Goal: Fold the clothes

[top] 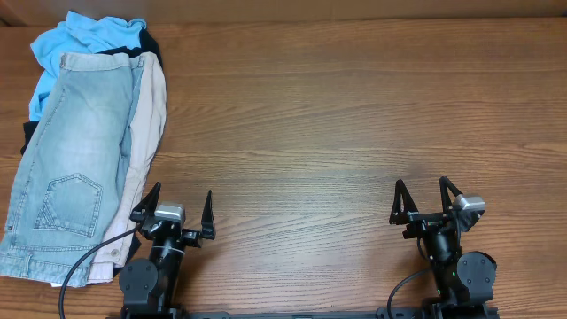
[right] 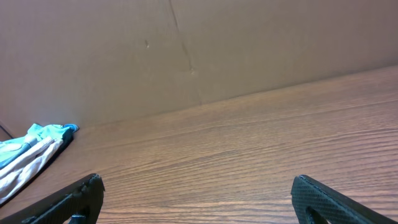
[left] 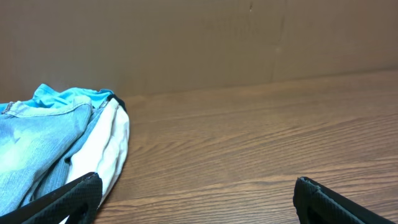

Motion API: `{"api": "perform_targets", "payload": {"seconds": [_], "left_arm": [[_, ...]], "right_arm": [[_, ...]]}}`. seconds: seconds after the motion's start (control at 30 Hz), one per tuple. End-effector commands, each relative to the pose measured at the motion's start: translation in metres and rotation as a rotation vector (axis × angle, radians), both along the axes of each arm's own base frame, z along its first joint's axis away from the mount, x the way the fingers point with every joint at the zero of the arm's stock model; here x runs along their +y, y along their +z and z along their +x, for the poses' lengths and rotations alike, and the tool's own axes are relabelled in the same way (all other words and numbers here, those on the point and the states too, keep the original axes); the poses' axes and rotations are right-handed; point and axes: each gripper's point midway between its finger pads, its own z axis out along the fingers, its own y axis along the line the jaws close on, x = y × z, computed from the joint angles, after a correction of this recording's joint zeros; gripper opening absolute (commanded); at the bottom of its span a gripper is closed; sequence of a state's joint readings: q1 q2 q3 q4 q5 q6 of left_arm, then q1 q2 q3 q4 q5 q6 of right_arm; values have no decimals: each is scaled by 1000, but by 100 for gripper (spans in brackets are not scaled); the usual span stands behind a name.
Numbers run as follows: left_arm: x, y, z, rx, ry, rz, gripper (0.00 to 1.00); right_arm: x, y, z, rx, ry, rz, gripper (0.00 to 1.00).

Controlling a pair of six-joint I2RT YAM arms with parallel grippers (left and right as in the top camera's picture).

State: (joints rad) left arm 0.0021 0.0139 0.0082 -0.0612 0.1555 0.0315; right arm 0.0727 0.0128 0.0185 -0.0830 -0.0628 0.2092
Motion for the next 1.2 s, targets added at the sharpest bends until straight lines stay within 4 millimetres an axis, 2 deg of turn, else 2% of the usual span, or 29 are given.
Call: {"api": "perform_targets", "payload": {"seconds": [0.0, 0.73, 0.93, 1.03, 1.17], "left_arm": [[2, 0, 0, -2, 12, -5, 100], [-2, 4, 0, -18, -12, -11, 100], [-8, 4, -2, -20, -51, -17, 100], [-10, 13, -2, -53, -63, -23, 100], [-11, 41, -6, -97, -69, -95, 100]], "right_arm": [[0, -2, 0, -4, -5, 1, 100], [0, 0, 0, -11, 0, 2, 100], [12, 0, -2, -7, 71, 32, 100], [13, 13, -3, -56, 75, 34, 100], [16, 40, -7, -136, 95, 33, 100]]}}
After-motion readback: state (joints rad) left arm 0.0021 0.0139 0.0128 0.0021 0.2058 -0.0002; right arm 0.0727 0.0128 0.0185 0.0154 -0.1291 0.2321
